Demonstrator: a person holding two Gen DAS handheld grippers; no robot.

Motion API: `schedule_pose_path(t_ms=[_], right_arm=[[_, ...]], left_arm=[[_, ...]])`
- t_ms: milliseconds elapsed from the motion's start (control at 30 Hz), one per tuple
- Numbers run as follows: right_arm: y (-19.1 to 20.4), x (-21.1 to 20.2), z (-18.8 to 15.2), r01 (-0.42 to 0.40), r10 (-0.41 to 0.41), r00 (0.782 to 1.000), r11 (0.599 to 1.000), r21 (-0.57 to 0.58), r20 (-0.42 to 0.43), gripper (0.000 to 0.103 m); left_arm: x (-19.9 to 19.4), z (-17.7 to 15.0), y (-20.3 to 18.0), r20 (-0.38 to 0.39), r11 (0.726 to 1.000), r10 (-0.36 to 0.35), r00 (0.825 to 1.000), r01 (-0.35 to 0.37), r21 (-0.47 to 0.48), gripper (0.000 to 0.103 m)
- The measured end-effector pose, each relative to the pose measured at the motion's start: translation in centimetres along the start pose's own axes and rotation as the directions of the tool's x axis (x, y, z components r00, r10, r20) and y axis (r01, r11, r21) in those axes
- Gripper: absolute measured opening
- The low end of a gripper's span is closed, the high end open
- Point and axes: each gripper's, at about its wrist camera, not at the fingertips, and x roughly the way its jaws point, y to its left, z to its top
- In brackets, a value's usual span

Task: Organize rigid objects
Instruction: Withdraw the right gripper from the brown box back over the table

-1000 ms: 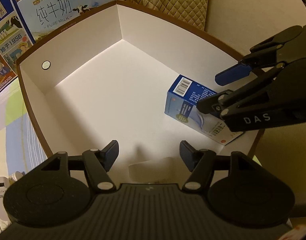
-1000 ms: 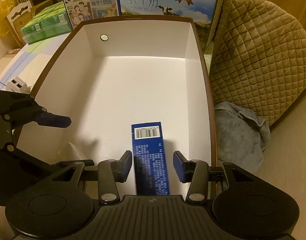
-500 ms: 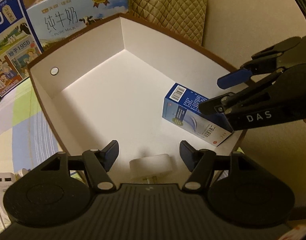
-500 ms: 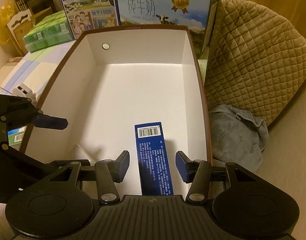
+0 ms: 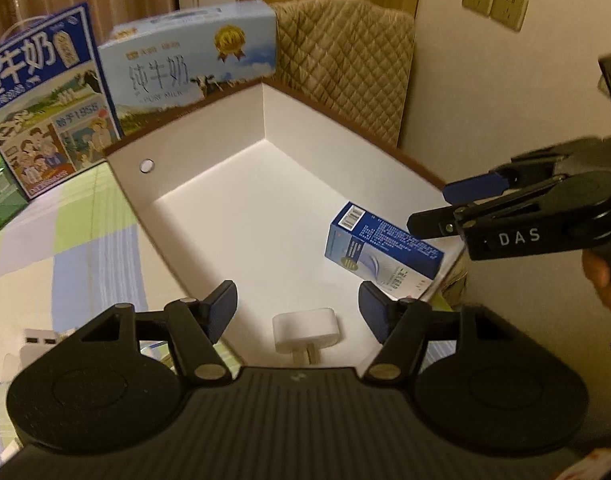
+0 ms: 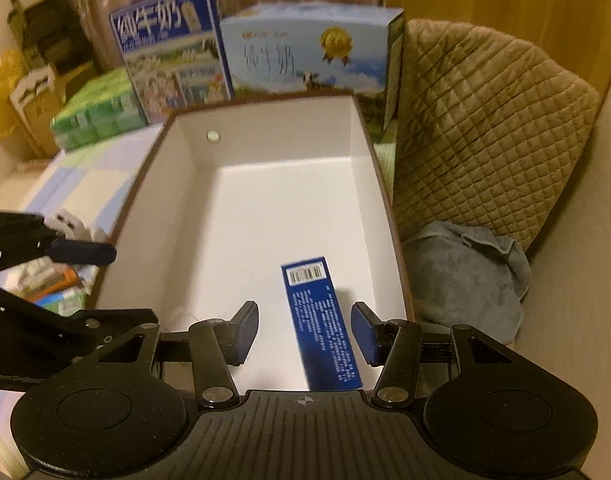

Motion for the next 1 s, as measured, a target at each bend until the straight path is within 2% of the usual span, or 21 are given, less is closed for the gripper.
schedule_pose_path(t_ms=[200, 433, 700, 1000], right_arm=[[1.9, -3.6, -1.3, -0.011, 0.003, 0.995, 0.997, 0.075, 0.104, 0.049], [5.9, -6.0, -3.6, -0.055, 0.035, 0.987, 0.991, 0.12, 0.159, 0.049], [12.2, -6.4, -6.0, -0.121, 0.102, 0.985, 0.984, 0.133, 0.142, 0.049], [18.8, -3.1, -7.5, -0.181, 0.179, 0.983, 0.977, 0.112, 0.027, 0.049]], left_arm=[[-4.6, -1.8, 1.7, 0.046, 1.0, 0.014, 0.999, -0.014, -0.015, 0.069], [-8.9, -5.8, 4.9, 0.053, 0.998, 0.046, 0.998, -0.043, -0.048, 0.071], [-11.9, -10.9, 9.3, 0.01, 0.99, 0.094, 0.996, -0.093, -0.106, 0.071], [-13.3, -15.2, 14.1, -0.053, 0.974, 0.135, 0.989, -0.142, -0.177, 0.071]])
